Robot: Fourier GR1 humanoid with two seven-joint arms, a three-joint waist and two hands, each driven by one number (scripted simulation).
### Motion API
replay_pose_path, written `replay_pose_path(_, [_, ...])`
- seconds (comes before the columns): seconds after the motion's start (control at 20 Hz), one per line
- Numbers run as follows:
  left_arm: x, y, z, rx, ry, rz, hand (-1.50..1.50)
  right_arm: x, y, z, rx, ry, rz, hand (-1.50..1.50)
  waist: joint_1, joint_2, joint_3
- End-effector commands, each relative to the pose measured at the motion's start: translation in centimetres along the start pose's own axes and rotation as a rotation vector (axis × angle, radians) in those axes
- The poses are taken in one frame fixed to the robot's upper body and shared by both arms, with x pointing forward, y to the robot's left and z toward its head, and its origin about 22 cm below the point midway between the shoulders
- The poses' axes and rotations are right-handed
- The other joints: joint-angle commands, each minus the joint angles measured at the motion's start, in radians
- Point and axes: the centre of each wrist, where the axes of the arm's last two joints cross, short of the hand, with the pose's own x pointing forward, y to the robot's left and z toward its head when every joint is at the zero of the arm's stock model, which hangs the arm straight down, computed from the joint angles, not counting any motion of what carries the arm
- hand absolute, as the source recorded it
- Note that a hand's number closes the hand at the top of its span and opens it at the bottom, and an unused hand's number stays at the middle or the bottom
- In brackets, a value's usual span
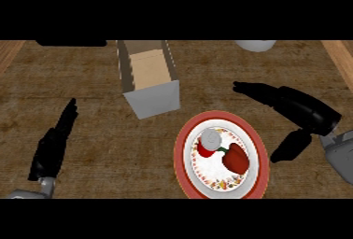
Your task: Pick the bell pepper from the plate and place it in the cardboard box
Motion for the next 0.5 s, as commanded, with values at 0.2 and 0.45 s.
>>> replay_pose_path(0.2, [0.3,-0.2,-0.1,-0.004,0.026,-0.003,0.0,4.5,2.0,0.0,0.325,0.123,0.157,-1.5,-0.013,0.001,0.002])
replay_pose_path(0.45, [-0.2,0.2,0.6,0.007,-0.001,0.008,0.0,7.3,3.0,-1.9,0.282,0.195,0.165,-1.5,-0.001,0.004,0.002])
